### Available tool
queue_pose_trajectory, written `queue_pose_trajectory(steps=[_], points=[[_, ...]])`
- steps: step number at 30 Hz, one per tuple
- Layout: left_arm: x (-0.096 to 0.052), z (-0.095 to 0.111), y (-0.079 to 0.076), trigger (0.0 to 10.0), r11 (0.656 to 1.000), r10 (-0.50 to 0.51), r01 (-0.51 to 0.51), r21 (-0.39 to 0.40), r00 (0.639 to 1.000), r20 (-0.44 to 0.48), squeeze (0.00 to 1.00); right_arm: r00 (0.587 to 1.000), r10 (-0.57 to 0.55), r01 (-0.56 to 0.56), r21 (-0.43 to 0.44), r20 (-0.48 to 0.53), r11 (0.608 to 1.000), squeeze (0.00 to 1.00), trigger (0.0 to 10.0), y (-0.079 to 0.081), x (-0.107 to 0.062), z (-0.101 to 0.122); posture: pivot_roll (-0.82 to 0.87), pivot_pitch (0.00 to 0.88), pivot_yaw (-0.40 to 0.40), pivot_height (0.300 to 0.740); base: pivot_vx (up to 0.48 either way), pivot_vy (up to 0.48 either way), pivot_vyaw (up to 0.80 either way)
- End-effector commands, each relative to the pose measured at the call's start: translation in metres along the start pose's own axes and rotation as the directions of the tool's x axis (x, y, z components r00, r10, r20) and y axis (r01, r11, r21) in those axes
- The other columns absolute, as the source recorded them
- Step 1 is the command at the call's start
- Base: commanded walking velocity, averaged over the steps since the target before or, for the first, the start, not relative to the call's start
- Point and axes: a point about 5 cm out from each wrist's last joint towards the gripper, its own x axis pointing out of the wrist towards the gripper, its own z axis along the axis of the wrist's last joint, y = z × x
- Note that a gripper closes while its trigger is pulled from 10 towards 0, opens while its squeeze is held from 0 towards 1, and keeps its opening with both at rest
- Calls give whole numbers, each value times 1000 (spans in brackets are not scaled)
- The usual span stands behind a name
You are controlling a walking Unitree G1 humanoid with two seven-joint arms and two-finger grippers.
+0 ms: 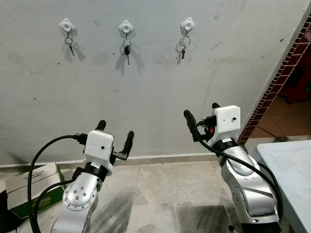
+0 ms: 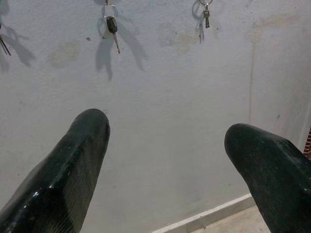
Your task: Hang keys on a hook
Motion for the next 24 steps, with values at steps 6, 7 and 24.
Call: queue_pose_trajectory(steps=[6,7,24], points=[[0,-1,1,10000,1000,5,-5,4,1000,-3,0,1000,-14,14,0,17,1000,0,10000,-2,2,1,106,0,22,740,0,0,0],[0,-1,1,10000,1000,7,-7,4,1000,-4,0,1000,-17,17,6,16,1000,0,10000,-3,2,1,105,0,22,740,0,0,0],[3,-5,5,10000,998,68,-67,7,997,-34,0,999,-25,27,41,-46,999,0,10000,-3,1,-6,93,0,24,740,0,0,-427]])
